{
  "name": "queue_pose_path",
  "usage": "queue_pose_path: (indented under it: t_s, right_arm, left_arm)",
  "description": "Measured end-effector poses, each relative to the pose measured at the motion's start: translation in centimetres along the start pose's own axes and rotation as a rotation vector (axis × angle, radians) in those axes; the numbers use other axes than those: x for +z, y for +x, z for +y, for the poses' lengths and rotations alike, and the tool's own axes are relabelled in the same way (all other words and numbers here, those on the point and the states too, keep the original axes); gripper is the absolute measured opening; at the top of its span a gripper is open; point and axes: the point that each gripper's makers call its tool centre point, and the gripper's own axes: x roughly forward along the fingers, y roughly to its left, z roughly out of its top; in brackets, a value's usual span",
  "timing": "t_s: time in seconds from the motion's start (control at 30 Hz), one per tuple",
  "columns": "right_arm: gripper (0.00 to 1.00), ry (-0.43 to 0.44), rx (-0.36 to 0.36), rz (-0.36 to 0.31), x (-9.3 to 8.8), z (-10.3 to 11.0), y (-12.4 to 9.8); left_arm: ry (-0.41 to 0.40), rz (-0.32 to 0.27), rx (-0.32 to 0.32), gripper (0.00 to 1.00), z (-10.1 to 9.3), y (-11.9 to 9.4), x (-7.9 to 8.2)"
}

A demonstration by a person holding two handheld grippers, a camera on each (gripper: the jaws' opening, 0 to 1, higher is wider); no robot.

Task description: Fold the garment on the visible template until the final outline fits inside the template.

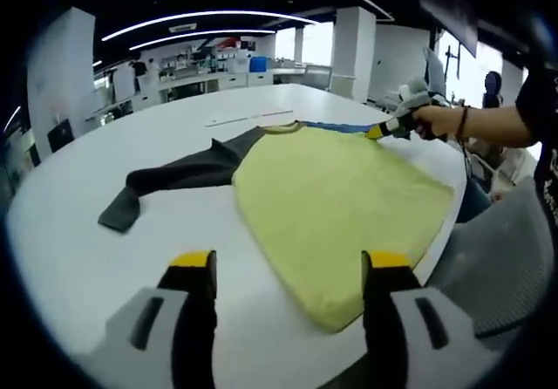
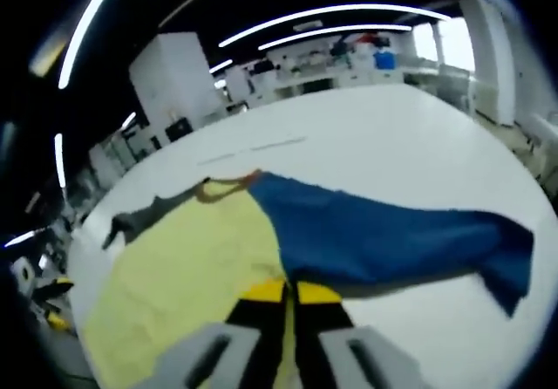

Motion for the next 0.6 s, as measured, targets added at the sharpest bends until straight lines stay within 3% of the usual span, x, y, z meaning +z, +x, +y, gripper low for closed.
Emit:
queue_pose_path:
  t_s: [0.1,0.17,0.33,0.6]
  right_arm:
    - [0.0,-0.078,-0.045,-0.025,1.0,-0.6,0.0]
    - [0.0,-0.132,-0.061,0.001,0.8,-0.3,0.0]
    - [0.01,-0.129,-0.061,0.026,0.0,-0.5,0.1]
    - [0.4,-0.116,-0.11,-0.027,0.3,-2.5,-2.2]
  left_arm:
    - [0.012,0.001,0.001,0.65,0.0,0.0,0.0]
    - [0.012,0.003,-0.001,0.65,-0.1,0.0,0.0]
    - [0.012,0.003,0.001,0.66,-0.1,-0.1,0.0]
    - [0.009,-0.013,0.025,0.81,0.3,-0.2,0.4]
